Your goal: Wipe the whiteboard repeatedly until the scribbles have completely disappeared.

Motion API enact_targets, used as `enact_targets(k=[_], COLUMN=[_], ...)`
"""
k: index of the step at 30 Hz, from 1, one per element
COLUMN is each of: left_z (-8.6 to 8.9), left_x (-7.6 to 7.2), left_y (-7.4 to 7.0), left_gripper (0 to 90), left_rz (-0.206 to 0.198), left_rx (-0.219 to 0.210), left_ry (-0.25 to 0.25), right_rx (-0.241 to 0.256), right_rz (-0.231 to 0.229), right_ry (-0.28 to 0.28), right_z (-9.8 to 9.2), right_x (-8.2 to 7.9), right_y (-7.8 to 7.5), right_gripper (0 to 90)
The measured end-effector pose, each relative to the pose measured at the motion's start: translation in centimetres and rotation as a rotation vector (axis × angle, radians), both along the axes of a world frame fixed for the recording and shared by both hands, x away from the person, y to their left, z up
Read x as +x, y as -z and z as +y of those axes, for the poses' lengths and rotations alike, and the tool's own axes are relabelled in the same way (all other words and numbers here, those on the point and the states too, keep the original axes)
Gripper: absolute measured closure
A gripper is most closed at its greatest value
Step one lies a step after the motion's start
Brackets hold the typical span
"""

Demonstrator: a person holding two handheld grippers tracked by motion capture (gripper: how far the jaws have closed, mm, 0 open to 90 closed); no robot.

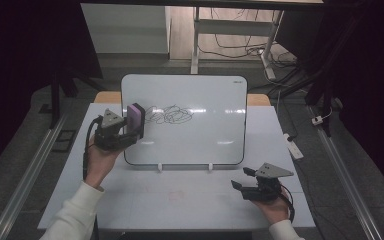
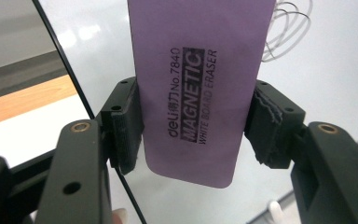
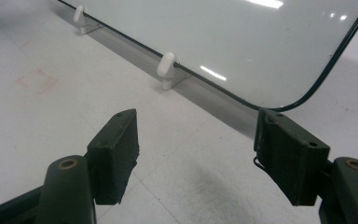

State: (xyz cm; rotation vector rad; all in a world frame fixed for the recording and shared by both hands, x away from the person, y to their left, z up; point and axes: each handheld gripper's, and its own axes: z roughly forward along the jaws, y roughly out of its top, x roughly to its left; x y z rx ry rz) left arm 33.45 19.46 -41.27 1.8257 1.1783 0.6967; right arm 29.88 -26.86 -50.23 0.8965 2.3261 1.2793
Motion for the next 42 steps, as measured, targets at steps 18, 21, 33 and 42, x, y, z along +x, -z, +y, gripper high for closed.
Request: enact_targets(k=[18,21,33,42], left_z=[-2.7,-3.2,-5.4,-6.6], left_x=[1.5,1.5,1.4,2.1], left_y=[0.1,0.0,0.2,0.2], left_gripper=[41.0,41.0,41.0,41.0], left_rz=[-0.029,-0.025,-0.046,-0.044], left_rx=[0.030,0.034,0.037,0.012], left_ry=[-0.149,-0.184,-0.352,-0.450], right_rx=[0.001,0.004,0.034,0.062], right_rz=[0.000,0.002,-0.010,-0.015], right_ry=[-0.002,-0.003,-0.021,-0.005], right_z=[0.0,0.0,0.1,-0.4], right_x=[0.0,0.0,0.1,0.2], right_y=[0.0,0.0,-0.2,-0.4], right_gripper=[30.2,30.2,30.6,31.1])
